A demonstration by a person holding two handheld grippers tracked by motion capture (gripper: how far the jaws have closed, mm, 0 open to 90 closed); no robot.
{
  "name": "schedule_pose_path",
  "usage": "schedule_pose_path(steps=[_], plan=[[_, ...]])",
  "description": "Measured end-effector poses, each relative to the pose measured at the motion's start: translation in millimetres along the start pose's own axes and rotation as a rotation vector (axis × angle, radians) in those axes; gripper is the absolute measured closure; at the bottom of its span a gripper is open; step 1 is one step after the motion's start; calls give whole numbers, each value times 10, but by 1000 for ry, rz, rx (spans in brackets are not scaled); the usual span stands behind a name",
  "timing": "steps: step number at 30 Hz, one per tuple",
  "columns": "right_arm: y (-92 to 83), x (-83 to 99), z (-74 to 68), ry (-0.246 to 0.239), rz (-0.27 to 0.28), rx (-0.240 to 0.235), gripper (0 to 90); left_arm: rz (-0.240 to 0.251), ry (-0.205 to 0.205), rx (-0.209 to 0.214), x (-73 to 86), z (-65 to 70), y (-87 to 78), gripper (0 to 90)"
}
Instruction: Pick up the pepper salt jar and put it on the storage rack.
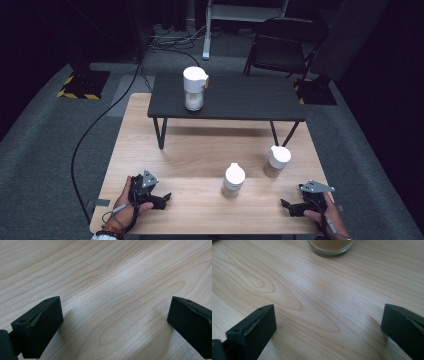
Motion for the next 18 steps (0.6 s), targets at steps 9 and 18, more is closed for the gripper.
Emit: schedule_pose_path(steps=[9,18], plan=[[-5,5,-3,-6,3,2,2,0,1,0,-1,-1,0,1],[-44,17,-45,-31,23,12,12,0,1,0,-1,-1,0,2]])
Point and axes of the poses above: each handheld gripper's, and its own axes: y roughly forward along the jaws, x roughly out of its underside, z roughly to its right, the point moved 2 cm from there along y, roughly forward along the jaws, and after that the axes turned 13 degrees about y, right-handed, at the moved point
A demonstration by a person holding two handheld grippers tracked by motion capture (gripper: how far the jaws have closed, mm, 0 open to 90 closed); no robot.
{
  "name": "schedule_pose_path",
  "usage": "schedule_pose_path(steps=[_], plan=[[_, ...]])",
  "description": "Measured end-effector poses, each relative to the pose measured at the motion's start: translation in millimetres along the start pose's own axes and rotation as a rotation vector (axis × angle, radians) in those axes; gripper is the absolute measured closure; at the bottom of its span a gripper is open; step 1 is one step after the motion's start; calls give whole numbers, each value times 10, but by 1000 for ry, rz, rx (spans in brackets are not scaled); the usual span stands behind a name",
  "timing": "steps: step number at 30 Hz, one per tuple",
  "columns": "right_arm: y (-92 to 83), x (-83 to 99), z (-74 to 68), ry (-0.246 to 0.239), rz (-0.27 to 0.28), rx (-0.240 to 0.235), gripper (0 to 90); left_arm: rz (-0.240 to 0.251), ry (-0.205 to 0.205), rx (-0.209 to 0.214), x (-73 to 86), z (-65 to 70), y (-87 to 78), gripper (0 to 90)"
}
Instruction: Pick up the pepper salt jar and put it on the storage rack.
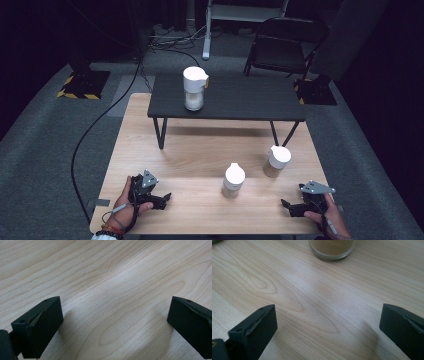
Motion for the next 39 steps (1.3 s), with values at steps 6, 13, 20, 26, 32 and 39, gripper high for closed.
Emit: schedule_pose_path(steps=[6,13,20,26,32,39], plan=[[-56,10,5,6,37,-18,12,0,0,0,0,0,0,1],[-118,11,-32,-1,73,-27,12,0,0,0,0,0,0,1],[-160,8,-68,-8,100,-42,12,0,0,0,0,0,0,1],[-178,4,-99,-16,115,-58,12,0,0,0,0,0,0,1],[-170,-7,-140,-30,115,-68,12,0,0,0,0,0,0,2],[-147,-21,-193,-46,118,-83,12,0,0,0,0,0,0,1]])
Point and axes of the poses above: each handheld gripper's, and its own axes: y roughly forward along the jaws, x roughly out of its underside, z roughly to its right, the point moved 2 cm from there along y, roughly forward along the jaws, and after that the axes turned 13 degrees about y, right-handed, at the moved point
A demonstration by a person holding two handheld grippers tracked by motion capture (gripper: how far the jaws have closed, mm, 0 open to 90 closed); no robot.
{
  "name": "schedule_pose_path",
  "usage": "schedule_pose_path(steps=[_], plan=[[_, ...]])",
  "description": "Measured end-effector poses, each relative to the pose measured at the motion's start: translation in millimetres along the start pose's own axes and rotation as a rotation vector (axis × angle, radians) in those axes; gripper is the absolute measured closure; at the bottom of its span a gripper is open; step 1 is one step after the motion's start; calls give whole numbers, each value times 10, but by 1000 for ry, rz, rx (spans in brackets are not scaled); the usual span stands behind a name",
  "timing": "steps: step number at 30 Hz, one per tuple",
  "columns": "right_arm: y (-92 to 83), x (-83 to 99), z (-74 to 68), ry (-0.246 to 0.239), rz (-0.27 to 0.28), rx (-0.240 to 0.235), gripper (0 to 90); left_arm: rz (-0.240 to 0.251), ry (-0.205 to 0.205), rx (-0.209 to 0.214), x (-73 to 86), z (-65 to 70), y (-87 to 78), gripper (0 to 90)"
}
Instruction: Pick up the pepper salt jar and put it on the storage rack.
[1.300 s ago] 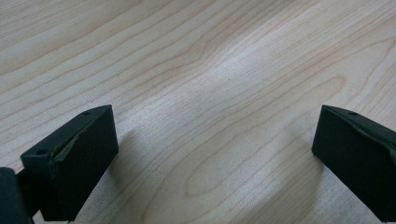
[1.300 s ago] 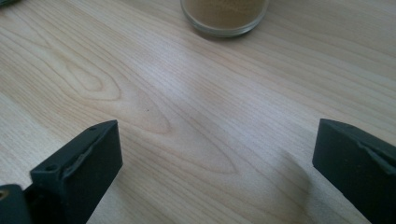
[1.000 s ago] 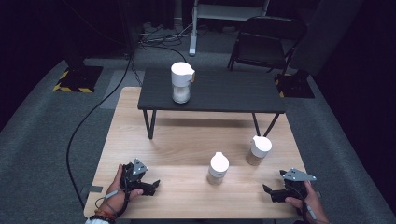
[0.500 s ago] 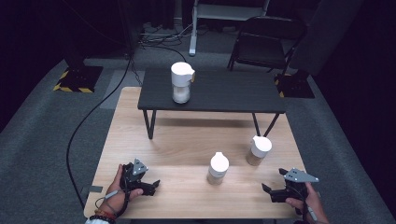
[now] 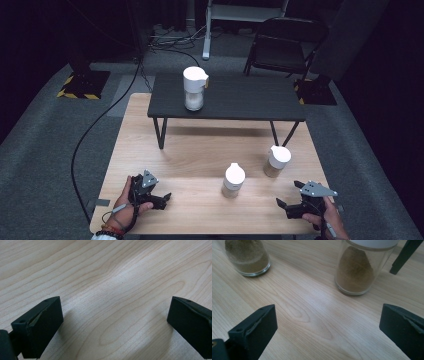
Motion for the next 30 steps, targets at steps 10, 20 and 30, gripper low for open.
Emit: schedule_pose_path(steps=[10,20,30], plan=[[94,-23,-87,-33,-15,-43,12,0,0,0,0,0,0,2],[151,-43,-169,-41,-22,-65,14,0,0,0,0,0,0,1],[242,-79,-218,-42,-22,-107,14,0,1,1,0,-2,0,2]])
Point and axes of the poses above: each handheld gripper's, and its own axes: y roughly forward along the jaws, x roughly out of its underside, z roughly to its right, the point moved 2 cm from there along y, roughly forward along the jaws, and after that the axes turned 13 degrees about y, right-handed, at the moved point
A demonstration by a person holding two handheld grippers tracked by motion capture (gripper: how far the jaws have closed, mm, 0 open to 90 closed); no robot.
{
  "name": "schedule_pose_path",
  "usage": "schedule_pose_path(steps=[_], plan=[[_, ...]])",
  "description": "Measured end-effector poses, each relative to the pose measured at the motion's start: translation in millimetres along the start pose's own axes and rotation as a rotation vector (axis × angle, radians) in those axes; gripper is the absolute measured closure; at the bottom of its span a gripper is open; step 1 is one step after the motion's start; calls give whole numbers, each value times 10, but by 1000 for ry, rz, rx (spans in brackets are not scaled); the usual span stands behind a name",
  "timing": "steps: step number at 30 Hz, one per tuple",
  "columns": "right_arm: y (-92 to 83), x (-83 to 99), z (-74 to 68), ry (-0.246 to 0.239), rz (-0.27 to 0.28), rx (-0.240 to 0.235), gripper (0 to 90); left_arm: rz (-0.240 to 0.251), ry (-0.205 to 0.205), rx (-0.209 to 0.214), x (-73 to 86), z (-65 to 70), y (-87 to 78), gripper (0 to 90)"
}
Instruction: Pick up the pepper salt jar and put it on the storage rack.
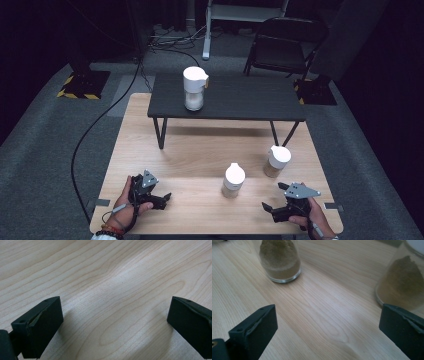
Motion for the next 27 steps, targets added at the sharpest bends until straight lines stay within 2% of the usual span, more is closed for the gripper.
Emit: schedule_pose_path(steps=[27], plan=[[355,-247,-240,-67,6,-84,16,0,1,1,0,-2,0,2]])
Point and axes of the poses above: each handheld gripper's, and its own axes: y roughly forward along the jaws, x roughly out of its underside, z roughly to its right, the point moved 2 cm from there along y, roughly forward along the jaws, and after that the axes turned 13 degrees about y, right-handed, at the moved point
